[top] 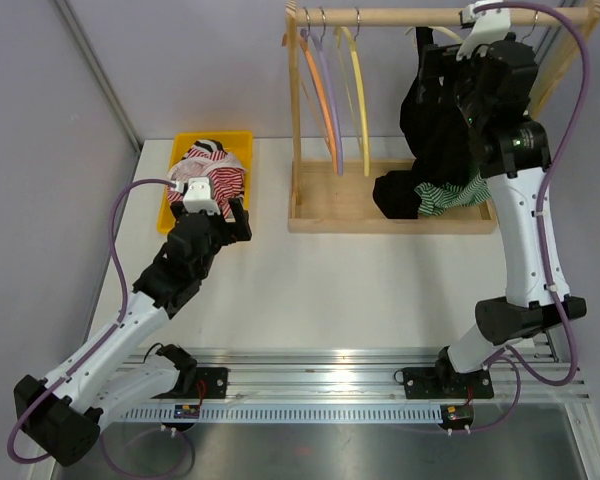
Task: Remove the tank top from the hanger
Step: Grab a hanger with a tank top on it with the right arm
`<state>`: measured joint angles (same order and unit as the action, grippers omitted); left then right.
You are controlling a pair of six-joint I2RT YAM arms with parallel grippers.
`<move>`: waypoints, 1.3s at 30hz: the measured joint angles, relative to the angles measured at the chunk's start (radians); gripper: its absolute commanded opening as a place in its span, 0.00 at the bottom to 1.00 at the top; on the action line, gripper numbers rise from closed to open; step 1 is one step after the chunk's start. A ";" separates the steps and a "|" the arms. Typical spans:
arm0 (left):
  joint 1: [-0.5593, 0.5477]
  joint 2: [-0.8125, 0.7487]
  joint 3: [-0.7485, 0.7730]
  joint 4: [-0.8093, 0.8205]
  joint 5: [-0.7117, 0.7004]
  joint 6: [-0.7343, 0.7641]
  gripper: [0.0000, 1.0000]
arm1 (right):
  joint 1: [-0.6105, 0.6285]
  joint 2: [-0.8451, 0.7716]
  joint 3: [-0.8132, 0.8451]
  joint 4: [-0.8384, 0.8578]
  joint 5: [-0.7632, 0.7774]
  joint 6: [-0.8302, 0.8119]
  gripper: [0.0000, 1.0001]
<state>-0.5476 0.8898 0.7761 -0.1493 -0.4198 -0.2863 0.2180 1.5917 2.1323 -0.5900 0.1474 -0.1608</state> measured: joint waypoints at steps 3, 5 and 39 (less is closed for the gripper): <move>0.000 0.000 0.000 -0.006 0.000 0.000 0.99 | -0.062 0.041 0.111 -0.025 -0.041 -0.021 0.99; 0.000 -0.001 0.000 -0.013 -0.002 -0.002 0.99 | -0.100 0.067 0.175 -0.043 -0.069 -0.028 0.99; 0.000 -0.070 -0.018 -0.047 -0.029 -0.023 0.99 | -0.284 0.200 0.188 -0.059 -0.397 0.016 0.04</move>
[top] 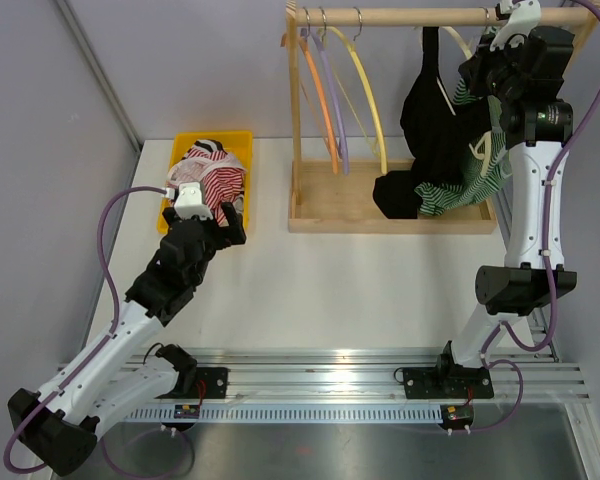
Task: Remove the tank top from the hanger
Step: Grab a hanger with a tank top on it with the right arm
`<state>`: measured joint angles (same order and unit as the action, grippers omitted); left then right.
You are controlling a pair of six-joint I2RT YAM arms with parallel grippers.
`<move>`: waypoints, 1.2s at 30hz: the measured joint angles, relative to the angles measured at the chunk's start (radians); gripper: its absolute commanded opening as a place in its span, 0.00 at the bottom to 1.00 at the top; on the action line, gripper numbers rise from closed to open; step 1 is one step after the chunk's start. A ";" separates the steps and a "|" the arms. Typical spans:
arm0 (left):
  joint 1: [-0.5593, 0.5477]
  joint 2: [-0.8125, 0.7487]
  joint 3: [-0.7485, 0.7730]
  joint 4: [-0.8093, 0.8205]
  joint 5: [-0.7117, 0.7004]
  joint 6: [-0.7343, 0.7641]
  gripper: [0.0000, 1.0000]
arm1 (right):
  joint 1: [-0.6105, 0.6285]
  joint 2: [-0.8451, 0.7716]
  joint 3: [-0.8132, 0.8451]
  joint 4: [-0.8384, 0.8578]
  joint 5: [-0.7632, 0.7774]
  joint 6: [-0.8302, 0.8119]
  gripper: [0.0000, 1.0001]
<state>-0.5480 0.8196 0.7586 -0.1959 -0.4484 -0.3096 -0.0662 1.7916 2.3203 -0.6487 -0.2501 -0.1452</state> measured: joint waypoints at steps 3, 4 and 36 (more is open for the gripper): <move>0.000 0.000 0.000 0.000 0.000 -0.002 0.99 | 0.000 -0.001 0.000 0.000 -0.003 0.010 0.00; 0.000 0.000 0.000 0.000 0.000 -0.002 0.99 | 0.000 -0.001 0.000 0.000 -0.004 0.010 0.00; -0.007 -0.042 -0.045 -0.003 0.063 -0.032 0.99 | 0.037 -0.518 -0.454 0.007 -0.014 0.092 0.00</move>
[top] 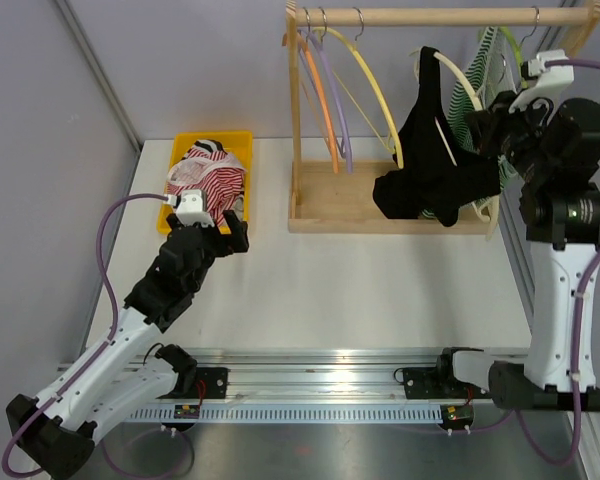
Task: Remove the tank top from the hanger
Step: Grab a hanger with a tank top on it with the right arm
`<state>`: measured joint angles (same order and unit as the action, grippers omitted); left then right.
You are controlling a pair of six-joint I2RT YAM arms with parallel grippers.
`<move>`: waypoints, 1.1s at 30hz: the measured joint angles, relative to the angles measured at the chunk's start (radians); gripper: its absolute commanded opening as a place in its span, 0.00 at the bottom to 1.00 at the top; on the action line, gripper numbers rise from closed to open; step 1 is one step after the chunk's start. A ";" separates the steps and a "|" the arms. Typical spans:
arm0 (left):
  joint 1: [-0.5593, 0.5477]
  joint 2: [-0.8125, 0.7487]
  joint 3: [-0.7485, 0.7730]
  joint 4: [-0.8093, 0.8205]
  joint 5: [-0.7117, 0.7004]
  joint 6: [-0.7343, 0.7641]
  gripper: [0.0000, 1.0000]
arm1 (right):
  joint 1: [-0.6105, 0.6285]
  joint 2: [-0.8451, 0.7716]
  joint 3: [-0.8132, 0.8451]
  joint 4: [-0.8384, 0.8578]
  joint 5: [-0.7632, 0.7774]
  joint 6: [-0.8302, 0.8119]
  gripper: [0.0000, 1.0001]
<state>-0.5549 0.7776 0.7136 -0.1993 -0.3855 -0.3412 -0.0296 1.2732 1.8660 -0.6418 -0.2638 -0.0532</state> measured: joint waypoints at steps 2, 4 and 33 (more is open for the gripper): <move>-0.008 -0.004 -0.001 -0.001 0.009 0.000 0.99 | 0.010 -0.089 -0.065 -0.013 0.000 0.010 0.00; -0.017 -0.004 -0.001 0.000 0.015 0.000 0.99 | 0.016 -0.179 -0.129 -0.027 0.000 0.018 0.00; -0.139 -0.042 0.000 -0.043 0.029 -0.019 0.99 | -0.245 -0.738 -0.139 -0.356 -0.545 0.236 0.00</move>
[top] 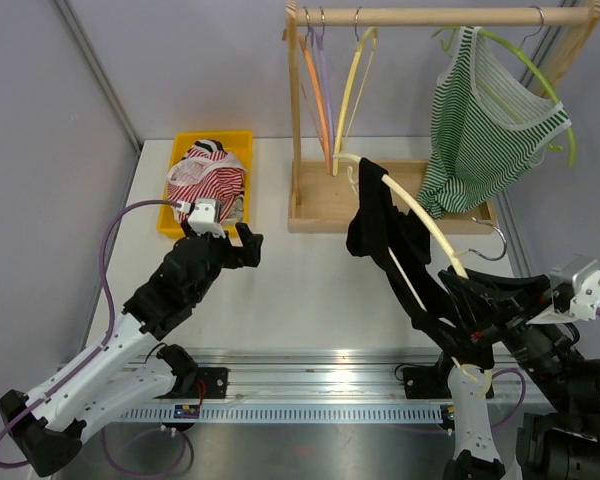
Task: Remove the tank top from the hanger
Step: Grab a hanger with a tank top on it with the right arm, then remove the tank top from the hanger
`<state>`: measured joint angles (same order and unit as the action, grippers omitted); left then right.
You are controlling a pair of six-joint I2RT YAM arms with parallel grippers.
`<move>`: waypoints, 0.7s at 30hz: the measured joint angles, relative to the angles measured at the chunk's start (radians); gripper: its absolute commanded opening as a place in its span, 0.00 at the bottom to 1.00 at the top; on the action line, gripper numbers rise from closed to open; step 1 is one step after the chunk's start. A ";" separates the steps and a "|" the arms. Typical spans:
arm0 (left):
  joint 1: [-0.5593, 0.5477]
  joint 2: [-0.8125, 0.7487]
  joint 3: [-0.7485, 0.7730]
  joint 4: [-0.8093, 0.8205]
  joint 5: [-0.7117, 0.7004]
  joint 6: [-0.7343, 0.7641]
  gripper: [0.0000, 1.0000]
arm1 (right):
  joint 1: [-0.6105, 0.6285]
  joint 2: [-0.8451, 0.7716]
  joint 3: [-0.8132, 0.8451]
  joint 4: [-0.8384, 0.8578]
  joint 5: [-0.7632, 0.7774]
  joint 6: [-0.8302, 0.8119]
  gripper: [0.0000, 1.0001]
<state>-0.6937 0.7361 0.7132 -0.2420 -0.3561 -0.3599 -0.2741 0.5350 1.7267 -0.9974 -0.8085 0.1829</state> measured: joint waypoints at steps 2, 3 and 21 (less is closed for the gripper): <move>-0.009 -0.006 0.001 -0.006 0.000 -0.004 0.99 | -0.018 -0.011 -0.029 0.029 -0.045 0.021 0.00; -0.013 -0.009 0.003 -0.011 0.000 -0.005 0.99 | -0.025 -0.015 -0.050 0.043 -0.064 0.032 0.00; -0.175 0.067 0.143 0.076 -0.011 0.005 0.99 | -0.043 -0.037 -0.486 0.219 -0.142 0.087 0.00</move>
<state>-0.8688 0.8028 0.8562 -0.1665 -0.3668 -0.3553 -0.3172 0.4984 1.2404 -0.7788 -0.9501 0.2695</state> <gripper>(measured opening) 0.988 0.195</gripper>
